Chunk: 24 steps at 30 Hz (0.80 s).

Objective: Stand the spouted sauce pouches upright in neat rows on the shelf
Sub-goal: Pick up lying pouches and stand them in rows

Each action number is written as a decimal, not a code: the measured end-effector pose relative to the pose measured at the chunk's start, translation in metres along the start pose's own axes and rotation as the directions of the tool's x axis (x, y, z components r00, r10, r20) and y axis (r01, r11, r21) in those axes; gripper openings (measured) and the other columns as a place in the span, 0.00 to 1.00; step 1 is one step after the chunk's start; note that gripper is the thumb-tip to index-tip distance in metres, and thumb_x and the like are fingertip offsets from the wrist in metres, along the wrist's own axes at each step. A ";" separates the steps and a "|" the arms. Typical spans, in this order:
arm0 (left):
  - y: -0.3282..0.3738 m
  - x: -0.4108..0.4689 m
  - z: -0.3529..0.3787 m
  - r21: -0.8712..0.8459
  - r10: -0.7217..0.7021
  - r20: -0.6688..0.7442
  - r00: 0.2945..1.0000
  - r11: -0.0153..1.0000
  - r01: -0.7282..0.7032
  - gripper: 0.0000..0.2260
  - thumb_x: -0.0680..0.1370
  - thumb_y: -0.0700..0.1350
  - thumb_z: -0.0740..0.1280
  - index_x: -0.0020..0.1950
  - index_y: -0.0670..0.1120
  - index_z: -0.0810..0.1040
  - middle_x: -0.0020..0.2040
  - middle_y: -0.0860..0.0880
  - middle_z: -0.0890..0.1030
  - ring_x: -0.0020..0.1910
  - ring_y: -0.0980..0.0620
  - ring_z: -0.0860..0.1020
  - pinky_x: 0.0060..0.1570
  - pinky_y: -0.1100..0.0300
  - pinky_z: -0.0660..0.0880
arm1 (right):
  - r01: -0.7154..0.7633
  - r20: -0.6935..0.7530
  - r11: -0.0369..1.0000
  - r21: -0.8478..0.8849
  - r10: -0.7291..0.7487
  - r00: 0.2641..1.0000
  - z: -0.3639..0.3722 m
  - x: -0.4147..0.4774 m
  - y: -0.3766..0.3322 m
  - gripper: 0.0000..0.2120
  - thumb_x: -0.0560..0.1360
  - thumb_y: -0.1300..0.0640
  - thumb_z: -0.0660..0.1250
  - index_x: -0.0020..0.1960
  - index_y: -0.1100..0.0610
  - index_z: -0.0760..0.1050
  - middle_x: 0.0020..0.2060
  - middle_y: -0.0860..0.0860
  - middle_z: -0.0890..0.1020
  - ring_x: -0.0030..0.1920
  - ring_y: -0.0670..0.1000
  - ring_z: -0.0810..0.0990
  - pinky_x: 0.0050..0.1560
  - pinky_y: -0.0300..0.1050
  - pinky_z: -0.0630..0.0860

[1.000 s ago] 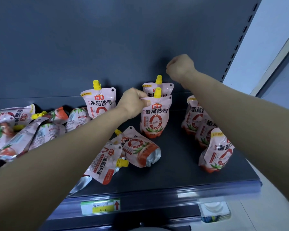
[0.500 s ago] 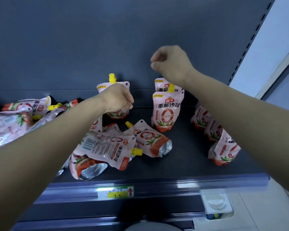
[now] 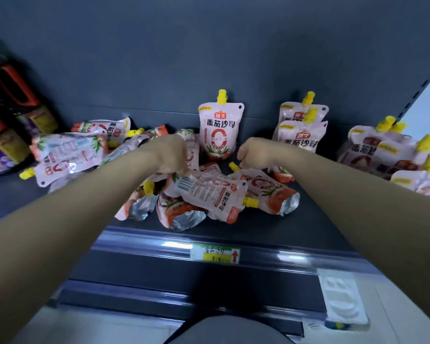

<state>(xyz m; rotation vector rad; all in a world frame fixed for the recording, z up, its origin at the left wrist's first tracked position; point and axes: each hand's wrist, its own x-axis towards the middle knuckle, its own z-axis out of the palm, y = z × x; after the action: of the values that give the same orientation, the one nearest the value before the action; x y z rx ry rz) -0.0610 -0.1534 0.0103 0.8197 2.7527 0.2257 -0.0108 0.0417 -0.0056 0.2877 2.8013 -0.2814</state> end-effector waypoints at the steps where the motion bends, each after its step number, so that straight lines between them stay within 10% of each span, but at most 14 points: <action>1: -0.003 -0.002 0.002 -0.007 0.015 0.004 1.000 1.000 -0.015 0.10 0.72 0.44 0.71 0.51 0.42 0.79 0.49 0.44 0.78 0.48 0.46 0.75 0.48 0.58 0.70 | -0.001 0.025 1.000 -0.019 0.002 1.000 0.002 0.002 0.000 0.15 0.76 0.59 0.64 0.62 0.61 0.77 0.59 0.58 0.80 0.60 0.58 0.78 0.57 0.46 0.74; 11: 0.016 -0.025 0.021 -0.196 0.359 0.062 0.931 0.919 -0.341 0.14 0.74 0.42 0.70 0.59 0.47 0.78 0.54 0.53 0.76 0.53 0.55 0.74 0.52 0.63 0.69 | -0.006 0.105 0.994 -0.110 0.018 0.994 0.020 0.015 -0.004 0.28 0.75 0.46 0.66 0.70 0.57 0.66 0.66 0.54 0.72 0.60 0.54 0.74 0.56 0.45 0.73; 19: 0.018 -0.026 0.039 0.088 0.379 0.163 0.911 0.914 -0.396 0.38 0.68 0.50 0.75 0.73 0.55 0.59 0.64 0.53 0.66 0.62 0.51 0.66 0.62 0.55 0.66 | -0.035 0.110 0.994 -0.100 0.046 0.993 0.026 0.024 0.003 0.33 0.75 0.49 0.67 0.75 0.57 0.59 0.70 0.54 0.68 0.66 0.56 0.71 0.64 0.49 0.72; 24: 0.026 -0.025 0.055 0.204 0.418 0.080 0.905 0.882 -0.426 0.37 0.69 0.53 0.72 0.74 0.56 0.57 0.66 0.51 0.64 0.65 0.49 0.62 0.66 0.52 0.60 | -0.039 0.069 0.997 -0.067 0.043 0.997 0.034 0.034 0.008 0.10 0.72 0.53 0.70 0.46 0.59 0.75 0.43 0.53 0.79 0.38 0.50 0.74 0.33 0.41 0.71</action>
<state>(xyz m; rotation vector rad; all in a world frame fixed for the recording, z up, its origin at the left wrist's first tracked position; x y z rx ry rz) -0.0110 -0.1414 -0.0316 1.4683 2.5615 -0.0122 -0.0310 0.0478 -0.0499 0.3135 2.7254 -0.1862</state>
